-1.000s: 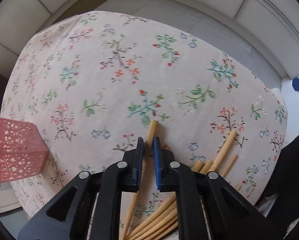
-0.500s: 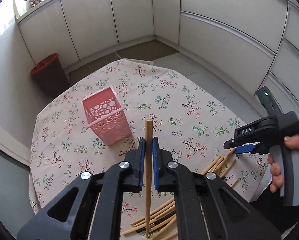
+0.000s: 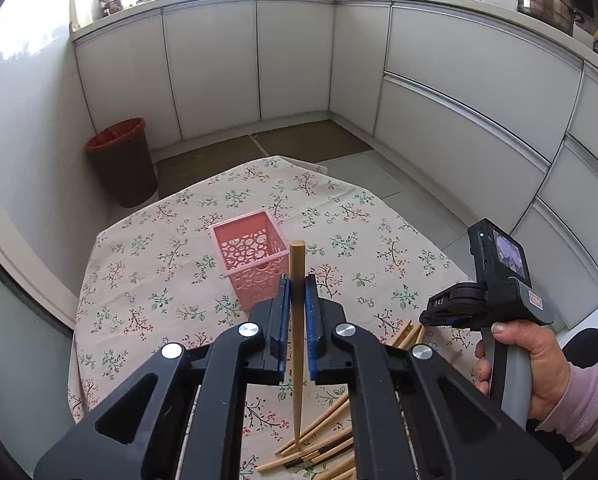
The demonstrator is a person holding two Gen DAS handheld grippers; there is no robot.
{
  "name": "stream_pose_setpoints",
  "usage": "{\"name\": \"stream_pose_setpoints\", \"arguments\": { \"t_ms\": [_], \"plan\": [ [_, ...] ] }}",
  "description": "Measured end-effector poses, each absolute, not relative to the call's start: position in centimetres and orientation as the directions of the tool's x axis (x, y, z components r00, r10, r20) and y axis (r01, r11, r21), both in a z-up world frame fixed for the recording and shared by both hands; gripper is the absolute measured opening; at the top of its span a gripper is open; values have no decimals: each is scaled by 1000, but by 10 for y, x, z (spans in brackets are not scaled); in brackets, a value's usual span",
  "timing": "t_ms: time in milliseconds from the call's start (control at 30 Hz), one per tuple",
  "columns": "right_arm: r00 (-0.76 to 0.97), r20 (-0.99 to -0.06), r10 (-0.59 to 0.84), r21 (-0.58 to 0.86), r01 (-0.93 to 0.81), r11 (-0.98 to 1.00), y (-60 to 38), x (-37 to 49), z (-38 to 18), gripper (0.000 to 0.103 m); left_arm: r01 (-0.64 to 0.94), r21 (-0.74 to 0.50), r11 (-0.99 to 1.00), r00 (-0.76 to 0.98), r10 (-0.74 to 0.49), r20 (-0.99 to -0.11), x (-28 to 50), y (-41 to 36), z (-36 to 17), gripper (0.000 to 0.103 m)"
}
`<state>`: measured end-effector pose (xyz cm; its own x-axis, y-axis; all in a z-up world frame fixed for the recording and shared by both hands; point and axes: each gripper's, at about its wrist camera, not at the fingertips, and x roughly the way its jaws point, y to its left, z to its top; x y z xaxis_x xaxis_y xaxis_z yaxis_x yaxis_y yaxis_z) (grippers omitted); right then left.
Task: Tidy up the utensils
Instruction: 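Carry both chopsticks upright toward the pink holder with both grippers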
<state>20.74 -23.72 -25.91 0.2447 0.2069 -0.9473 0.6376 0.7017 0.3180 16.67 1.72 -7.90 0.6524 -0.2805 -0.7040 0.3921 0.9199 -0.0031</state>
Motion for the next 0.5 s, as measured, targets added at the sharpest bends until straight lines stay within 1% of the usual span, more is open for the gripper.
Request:
{"name": "stream_pose_setpoints", "arguments": {
  "t_ms": [100,233,367,500],
  "plan": [
    [341,-902,264,422,570,705,-238,210,-242,8,357,-16,934,671,-268,-692,165,26,-74,7],
    [441,-848,293,494,462,737,-241,212,-195,8,323,-34,946,692,-261,-673,160,33,-65,7],
    [523,-802,289,508,341,791,-235,197,-147,8,303,-81,950,706,-280,-650,151,40,-54,7],
    [593,-758,272,488,239,840,-227,171,-108,8,281,-121,952,723,-293,-626,144,45,-44,7]
  ]
}}
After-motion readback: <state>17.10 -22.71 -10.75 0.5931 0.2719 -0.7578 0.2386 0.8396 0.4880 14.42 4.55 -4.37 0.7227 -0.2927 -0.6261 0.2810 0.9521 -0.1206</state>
